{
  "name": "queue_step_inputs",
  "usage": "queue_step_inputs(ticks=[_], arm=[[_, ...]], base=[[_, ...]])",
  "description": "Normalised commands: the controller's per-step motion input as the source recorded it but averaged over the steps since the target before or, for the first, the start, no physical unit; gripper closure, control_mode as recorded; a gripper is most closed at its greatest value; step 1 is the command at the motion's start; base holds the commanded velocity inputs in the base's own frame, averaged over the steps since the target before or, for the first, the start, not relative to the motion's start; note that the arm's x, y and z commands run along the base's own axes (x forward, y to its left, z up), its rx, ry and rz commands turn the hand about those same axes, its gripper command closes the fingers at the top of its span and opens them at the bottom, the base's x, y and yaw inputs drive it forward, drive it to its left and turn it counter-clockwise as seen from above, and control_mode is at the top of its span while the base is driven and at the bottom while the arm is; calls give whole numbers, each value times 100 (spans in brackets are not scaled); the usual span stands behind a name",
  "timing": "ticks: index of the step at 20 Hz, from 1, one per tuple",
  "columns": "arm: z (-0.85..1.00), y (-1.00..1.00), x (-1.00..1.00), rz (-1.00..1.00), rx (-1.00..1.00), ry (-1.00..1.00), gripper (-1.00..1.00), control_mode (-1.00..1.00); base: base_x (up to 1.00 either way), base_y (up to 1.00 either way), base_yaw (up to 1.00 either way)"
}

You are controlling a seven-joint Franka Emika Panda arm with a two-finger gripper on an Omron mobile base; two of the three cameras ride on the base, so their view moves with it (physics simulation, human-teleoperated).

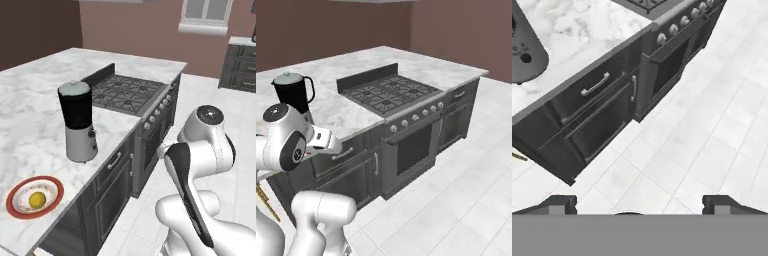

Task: Pick the pear and mango from the fridge and place them on the plate next to the blender to make a fruit smoothie.

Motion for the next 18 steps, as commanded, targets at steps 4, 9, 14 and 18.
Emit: queue_step_inputs(ticks=[4,9,14,18], arm=[[0,0,0,0,0,0,-100,100],[0,0,0,0,0,0,-100,100],[0,0,0,0,0,0,-100,100],[0,0,0,0,0,0,-100,100]], base=[[17,-3,-69],[50,-13,-63],[84,-5,-52],[100,1,-37]])
